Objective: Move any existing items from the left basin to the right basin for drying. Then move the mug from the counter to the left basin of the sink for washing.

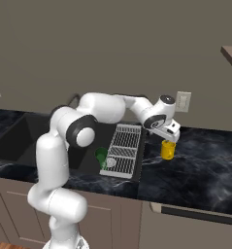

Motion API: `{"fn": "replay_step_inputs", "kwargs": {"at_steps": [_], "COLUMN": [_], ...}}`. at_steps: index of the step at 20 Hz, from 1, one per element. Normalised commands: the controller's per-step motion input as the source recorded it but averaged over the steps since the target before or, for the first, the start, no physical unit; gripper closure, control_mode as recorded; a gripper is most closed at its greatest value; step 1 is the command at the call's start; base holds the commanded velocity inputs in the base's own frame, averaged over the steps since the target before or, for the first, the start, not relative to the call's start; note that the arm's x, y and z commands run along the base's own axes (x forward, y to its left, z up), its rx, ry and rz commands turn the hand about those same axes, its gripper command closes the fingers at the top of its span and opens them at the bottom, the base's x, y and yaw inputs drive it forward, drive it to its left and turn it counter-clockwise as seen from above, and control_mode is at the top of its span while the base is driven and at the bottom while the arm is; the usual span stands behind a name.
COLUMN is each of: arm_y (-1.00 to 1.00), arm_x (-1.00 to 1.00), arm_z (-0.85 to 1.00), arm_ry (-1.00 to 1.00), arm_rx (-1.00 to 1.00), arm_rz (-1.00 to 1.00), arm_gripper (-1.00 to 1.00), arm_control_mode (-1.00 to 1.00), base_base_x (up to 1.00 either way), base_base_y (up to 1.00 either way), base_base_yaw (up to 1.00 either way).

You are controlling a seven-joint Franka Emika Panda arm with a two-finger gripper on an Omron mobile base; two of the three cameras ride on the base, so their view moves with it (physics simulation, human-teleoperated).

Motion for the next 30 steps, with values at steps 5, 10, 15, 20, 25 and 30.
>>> {"fn": "replay_step_inputs", "kwargs": {"at_steps": [5,10,15,20,25,30], "arm_y": [-0.12,-0.03,-0.09,-0.16,-0.09,-0.03], "arm_x": [0.12,0.25,0.22,0.09,0.13,0.15], "arm_z": [-0.01,-0.09,-0.1,-0.1,-0.1,-0.13], "arm_ry": [0.05,0.03,0.03,0.01,0.05,0.07], "arm_rx": [0.0,0.0,0.0,0.0,0.0,0.0], "arm_rz": [0.0,0.0,0.0,0.0,0.0,0.0], "arm_gripper": [-1.0,-1.0,-1.0,-1.0,-1.0,-1.0], "arm_control_mode": [-1.0,-1.0,-1.0,-1.0,-1.0,-1.0], "base_base_x": [0.0,0.0,0.0,0.0,0.0,0.0], "base_base_y": [0.0,0.0,0.0,0.0,0.0,0.0], "base_base_yaw": [0.0,0.0,0.0,0.0,0.0,0.0]}}
